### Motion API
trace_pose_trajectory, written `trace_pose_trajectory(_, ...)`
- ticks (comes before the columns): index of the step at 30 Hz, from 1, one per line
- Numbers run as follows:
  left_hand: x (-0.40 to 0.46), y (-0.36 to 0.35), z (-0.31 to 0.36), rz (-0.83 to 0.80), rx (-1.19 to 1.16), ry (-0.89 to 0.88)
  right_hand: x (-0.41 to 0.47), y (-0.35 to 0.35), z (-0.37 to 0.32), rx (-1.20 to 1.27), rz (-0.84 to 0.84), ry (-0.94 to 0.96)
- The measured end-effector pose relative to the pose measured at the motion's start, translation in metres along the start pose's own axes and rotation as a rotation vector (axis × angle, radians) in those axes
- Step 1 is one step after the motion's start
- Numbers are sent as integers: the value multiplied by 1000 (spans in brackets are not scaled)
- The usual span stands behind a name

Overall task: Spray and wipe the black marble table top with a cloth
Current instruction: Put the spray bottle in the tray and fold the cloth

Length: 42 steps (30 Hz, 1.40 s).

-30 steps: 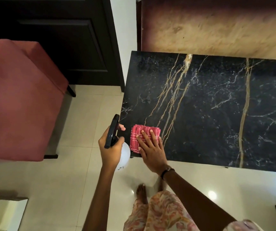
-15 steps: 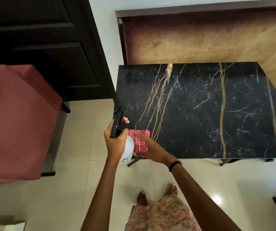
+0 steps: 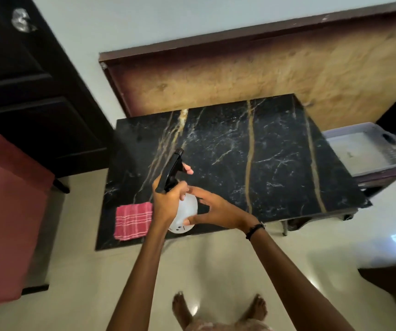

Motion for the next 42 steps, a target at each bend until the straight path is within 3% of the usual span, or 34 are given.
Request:
trace_pose_trajectory(5,-12,-119,60,-286,-73,-153,-68,100,-8,-12,57,-16)
trace_pose_trajectory(14,-16,-291,147,-762,26,-230,-150,259,-14,-109,159,-74)
trace_pose_trajectory(22,28,-407,194,-1004,106,-304,-174,384,4,-65,270,-90)
trace_pose_trajectory(25,56,-449,199,-1003,157,-250,-177,433,4,-101,347,-62)
trace_pose_trajectory(29,91,-509,208,-964,149,-282,-183,494,13,34,499,-14)
trace_pose_trajectory(33,109,-564,206,-862,87,-276,-189,550,19,-119,735,35)
trace_pose_trajectory(36,124,-602,188,-734,184,-210,-190,595,40,-257,870,-20)
trace_pose_trajectory(39,131,-642,169,-703,219,-169,-192,633,68,-268,978,-51)
trace_pose_trajectory(42,136,-681,144,-706,207,-14,-193,662,99,-254,1055,-92)
Point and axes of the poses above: each hand's wrist, its own x-axis towards the middle knuckle, its own y-axis out of the back of the hand, z = x × y, the point moved 6 cm from there along x, towards the middle knuckle, and after that the axes turned 13 degrees about x, right-handed, at the moved point
